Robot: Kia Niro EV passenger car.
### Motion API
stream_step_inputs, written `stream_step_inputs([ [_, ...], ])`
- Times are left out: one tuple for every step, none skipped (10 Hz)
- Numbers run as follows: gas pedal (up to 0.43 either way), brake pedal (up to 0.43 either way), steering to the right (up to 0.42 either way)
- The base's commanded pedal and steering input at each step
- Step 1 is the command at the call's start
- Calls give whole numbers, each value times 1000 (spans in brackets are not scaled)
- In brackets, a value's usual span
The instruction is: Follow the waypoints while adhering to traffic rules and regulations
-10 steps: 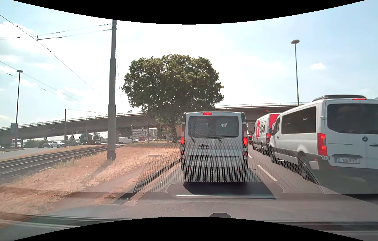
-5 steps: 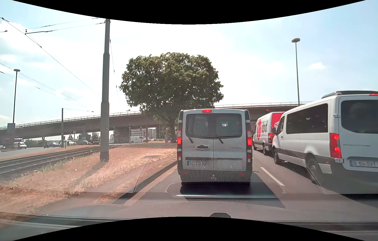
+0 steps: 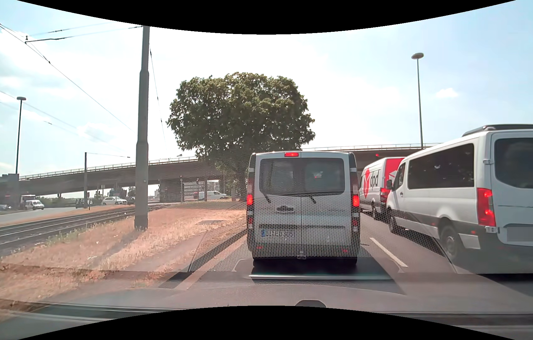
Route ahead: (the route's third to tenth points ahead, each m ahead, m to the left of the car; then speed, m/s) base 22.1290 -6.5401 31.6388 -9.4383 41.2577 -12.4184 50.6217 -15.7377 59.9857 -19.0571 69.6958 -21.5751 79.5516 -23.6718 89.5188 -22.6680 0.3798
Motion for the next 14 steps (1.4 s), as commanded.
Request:
stream_step_inputs([
  [0, 183, 19],
  [0, 183, 19],
  [0, 183, 19],
  [0, 183, 19],
  [0, 183, 19],
  [0, 177, 19],
  [0, 177, 19],
  [0, 183, 19],
  [0, 220, 19],
  [0, 256, 19],
  [0, 280, 19],
  [0, 293, 19],
  [0, 305, 19],
  [0, 305, 19],
])
